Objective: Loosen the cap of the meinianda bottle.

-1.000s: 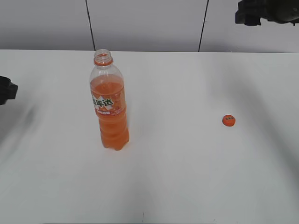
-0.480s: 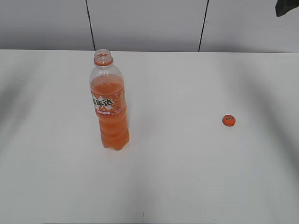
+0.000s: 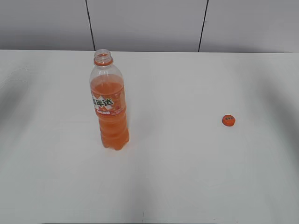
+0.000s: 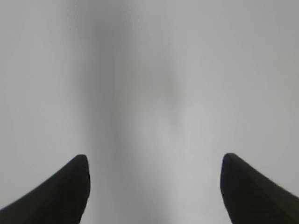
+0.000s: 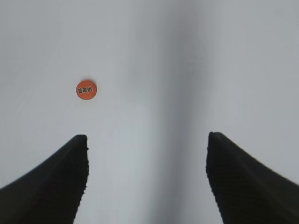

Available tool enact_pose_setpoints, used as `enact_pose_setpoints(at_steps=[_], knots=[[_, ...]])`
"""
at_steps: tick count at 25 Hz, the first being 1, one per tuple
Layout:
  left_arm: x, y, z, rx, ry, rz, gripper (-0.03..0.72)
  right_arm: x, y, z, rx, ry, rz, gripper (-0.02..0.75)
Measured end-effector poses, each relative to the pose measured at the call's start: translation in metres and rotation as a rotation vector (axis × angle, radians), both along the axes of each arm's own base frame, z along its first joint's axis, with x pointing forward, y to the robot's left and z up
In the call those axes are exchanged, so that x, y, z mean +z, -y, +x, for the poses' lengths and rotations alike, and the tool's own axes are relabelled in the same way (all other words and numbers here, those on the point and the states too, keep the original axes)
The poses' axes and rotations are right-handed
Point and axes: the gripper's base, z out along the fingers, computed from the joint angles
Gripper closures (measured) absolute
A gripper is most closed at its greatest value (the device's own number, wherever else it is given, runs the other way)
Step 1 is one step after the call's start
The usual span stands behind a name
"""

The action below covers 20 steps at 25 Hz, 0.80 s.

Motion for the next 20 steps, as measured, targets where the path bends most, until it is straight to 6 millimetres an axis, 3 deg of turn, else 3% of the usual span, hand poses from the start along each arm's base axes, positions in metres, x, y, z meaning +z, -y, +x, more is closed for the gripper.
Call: enact_pose_setpoints(at_steps=[6,13,20], knots=[[0.015,0.003,-0.014,0.000,0.000,-0.019,0.160,0.011,-0.001,-0.007,0.009,0.030,0.006,0.149],[0.036,0.008,-0.045,0.002,0.065,-0.047,0.165,0.036,-0.003,-0.040,0.012,0.108,0.036,0.149],[0.013,0.014,-0.091,0.009,0.052,-0.072,0.167,0.013,-0.004,-0.095,0.011,0.036,0.047,0.149]])
